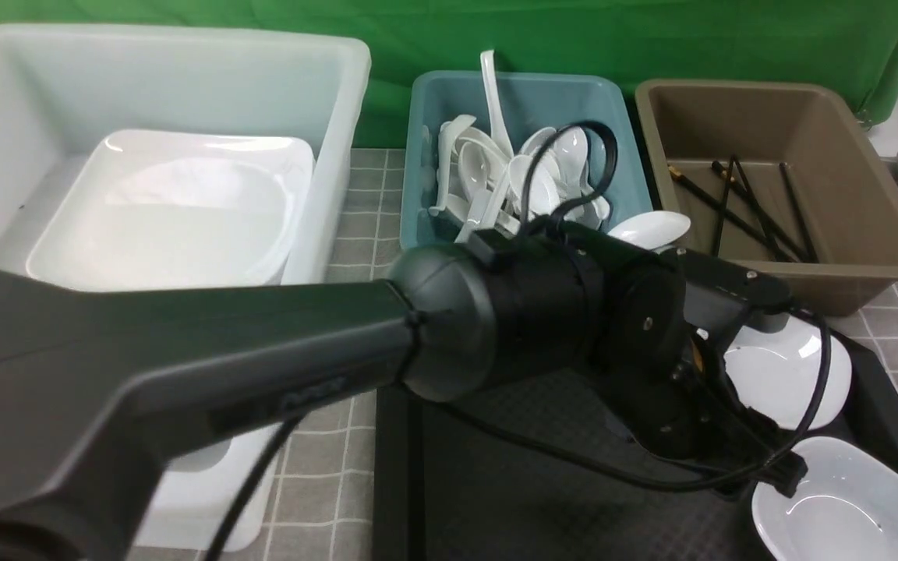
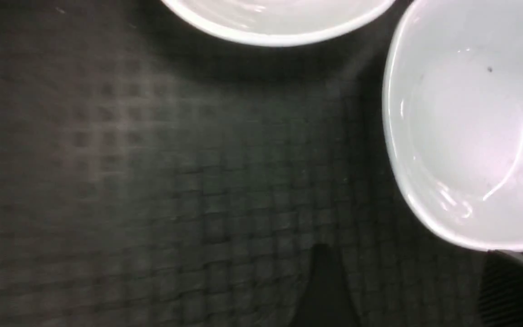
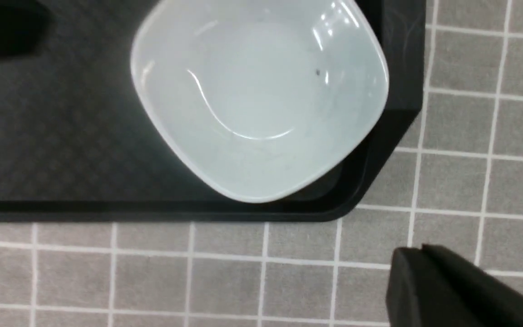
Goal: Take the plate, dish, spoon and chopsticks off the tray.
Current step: Use the right arm to grab a small plate from the dinner plate
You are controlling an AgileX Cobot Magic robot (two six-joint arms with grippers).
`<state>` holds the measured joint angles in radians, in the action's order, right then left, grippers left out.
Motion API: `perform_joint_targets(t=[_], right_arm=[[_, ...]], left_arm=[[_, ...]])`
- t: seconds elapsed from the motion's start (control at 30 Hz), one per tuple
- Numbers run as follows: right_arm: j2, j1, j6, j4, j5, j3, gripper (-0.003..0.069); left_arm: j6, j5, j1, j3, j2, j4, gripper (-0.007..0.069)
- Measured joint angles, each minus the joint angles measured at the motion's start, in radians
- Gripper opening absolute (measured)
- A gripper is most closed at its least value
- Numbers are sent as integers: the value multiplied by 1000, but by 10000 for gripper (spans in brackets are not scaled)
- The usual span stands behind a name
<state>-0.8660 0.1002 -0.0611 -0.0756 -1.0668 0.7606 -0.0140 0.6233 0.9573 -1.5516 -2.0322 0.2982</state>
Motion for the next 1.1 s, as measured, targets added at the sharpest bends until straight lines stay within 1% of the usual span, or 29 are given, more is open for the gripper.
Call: perform_joint_targets(t=[0.07, 0.17, 0.23, 0.27, 0.3, 0.37, 0.4, 0.43, 0.5, 0.57, 0.6, 0.67, 0.73, 0.77, 0.8, 0.87, 0.97, 1.07, 1.1], right_arm=[[11, 0, 0, 8, 2, 0, 28], [12, 0, 29, 44, 9, 0, 31], [3, 0, 135, 171, 52, -4, 48], [1, 0, 144, 183, 52, -4, 50], [-16, 6, 244, 280, 95, -7, 85], [-53, 32, 311, 370, 145, -7, 167], [-67, 45, 320, 385, 170, -7, 199], [-107, 78, 323, 398, 205, -7, 281], [-153, 115, 313, 391, 242, -7, 360], [-237, 179, 260, 339, 292, -7, 454], [-271, 203, 235, 311, 305, -7, 487], [-358, 259, 156, 220, 323, -7, 528], [-446, 306, 56, 125, 336, -7, 545], [-502, 332, -9, 76, 347, -7, 549], [-524, 342, -34, 52, 355, -7, 551], [-581, 366, -90, 16, 386, -8, 554], [-647, 387, -135, -3, 435, -8, 549], [-683, 391, -151, -6, 463, -8, 514], [-700, 391, -165, -14, 474, -8, 459]], left_arm=[[0, -1, 0, 0, -12, 5, 456], [-2, 25, -6, 0, -6, -15, 444], [-28, 109, -38, 0, 29, -86, 353], [-32, 115, -42, 0, 34, -86, 353], [-55, 167, -82, 0, 75, -149, 243], [-76, 208, -147, 0, 135, -195, 119], [-79, 221, -175, 0, 173, -206, 70], [-86, 229, -220, 0, 212, -211, 40], [-89, 237, -271, -1, 277, -210, 16], [-87, 247, -335, -5, 354, -204, 7], [-86, 256, -363, -5, 392, -201, 6], [-74, 288, -410, -7, 462, -195, 6], [-44, 338, -441, -7, 525, -191, 6], [-4, 367, -454, 2, 564, -189, 6], [14, 375, -457, 9, 581, -188, 6], [99, 393, -460, 52, 633, -172, 6], [194, 406, -460, 134, 678, -115, 6], [237, 410, -460, 208, 699, -74, 6], [280, 410, -460, 263, 703, -66, 6]])
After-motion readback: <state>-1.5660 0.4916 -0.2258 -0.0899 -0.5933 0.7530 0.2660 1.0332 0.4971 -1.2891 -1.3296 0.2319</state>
